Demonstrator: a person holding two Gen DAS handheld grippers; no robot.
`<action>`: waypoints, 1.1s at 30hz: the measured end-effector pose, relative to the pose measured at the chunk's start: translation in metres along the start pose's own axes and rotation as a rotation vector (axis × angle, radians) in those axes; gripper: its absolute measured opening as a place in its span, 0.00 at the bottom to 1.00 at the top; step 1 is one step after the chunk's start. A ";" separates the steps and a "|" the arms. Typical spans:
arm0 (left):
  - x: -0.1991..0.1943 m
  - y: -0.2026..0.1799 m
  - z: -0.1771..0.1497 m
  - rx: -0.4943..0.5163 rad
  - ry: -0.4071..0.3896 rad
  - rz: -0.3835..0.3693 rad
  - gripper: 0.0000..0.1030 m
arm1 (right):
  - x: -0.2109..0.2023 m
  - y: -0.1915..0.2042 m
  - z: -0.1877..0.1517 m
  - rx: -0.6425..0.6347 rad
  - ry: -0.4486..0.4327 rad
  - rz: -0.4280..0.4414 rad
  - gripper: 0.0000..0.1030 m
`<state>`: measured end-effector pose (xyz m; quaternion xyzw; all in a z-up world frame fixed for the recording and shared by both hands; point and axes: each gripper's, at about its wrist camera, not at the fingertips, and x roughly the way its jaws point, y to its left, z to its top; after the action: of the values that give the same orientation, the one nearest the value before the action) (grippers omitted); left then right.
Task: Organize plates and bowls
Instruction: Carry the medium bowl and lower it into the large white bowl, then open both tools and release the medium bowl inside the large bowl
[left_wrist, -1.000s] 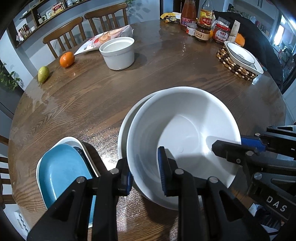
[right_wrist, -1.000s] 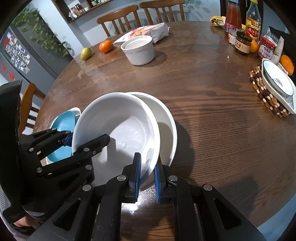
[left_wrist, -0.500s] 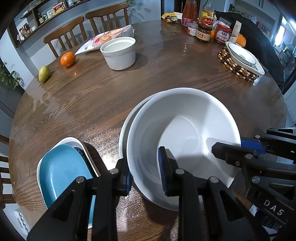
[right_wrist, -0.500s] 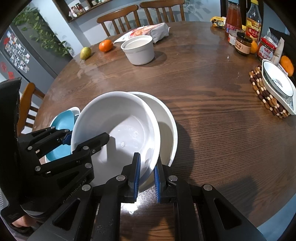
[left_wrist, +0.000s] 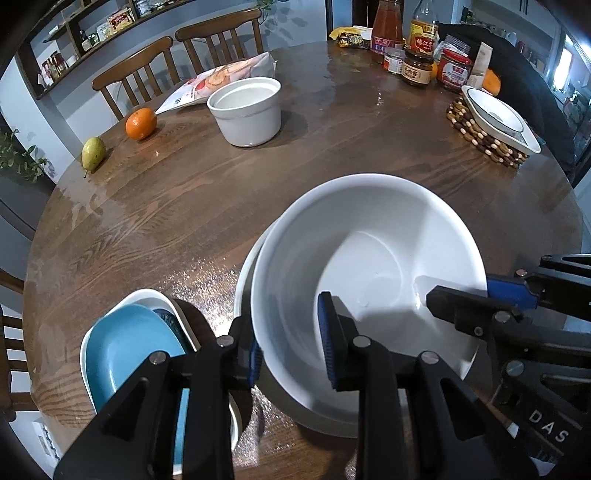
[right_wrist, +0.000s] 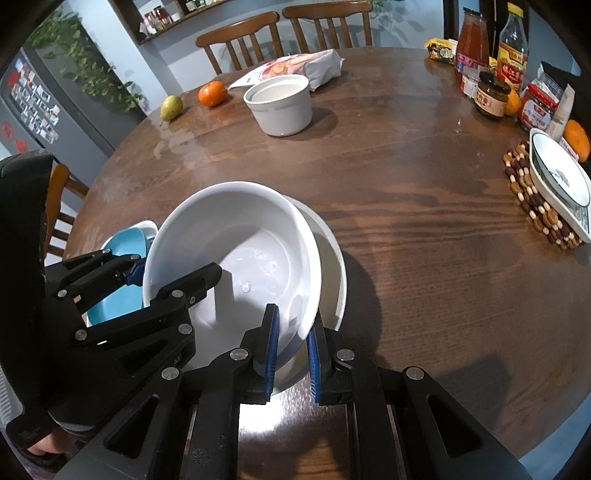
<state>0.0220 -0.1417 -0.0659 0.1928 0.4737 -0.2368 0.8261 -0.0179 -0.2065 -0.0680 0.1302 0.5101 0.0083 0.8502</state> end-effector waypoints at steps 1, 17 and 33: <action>0.001 0.000 0.001 -0.001 -0.001 0.002 0.24 | 0.001 0.000 0.002 -0.001 -0.002 -0.003 0.13; 0.013 0.010 0.026 -0.034 -0.014 0.028 0.25 | 0.012 0.000 0.030 -0.003 -0.035 -0.028 0.13; -0.006 0.011 0.027 -0.051 -0.059 0.006 0.51 | -0.001 -0.001 0.030 0.002 -0.071 -0.031 0.13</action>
<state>0.0447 -0.1459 -0.0462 0.1662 0.4544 -0.2277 0.8450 0.0080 -0.2142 -0.0542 0.1235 0.4815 -0.0101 0.8677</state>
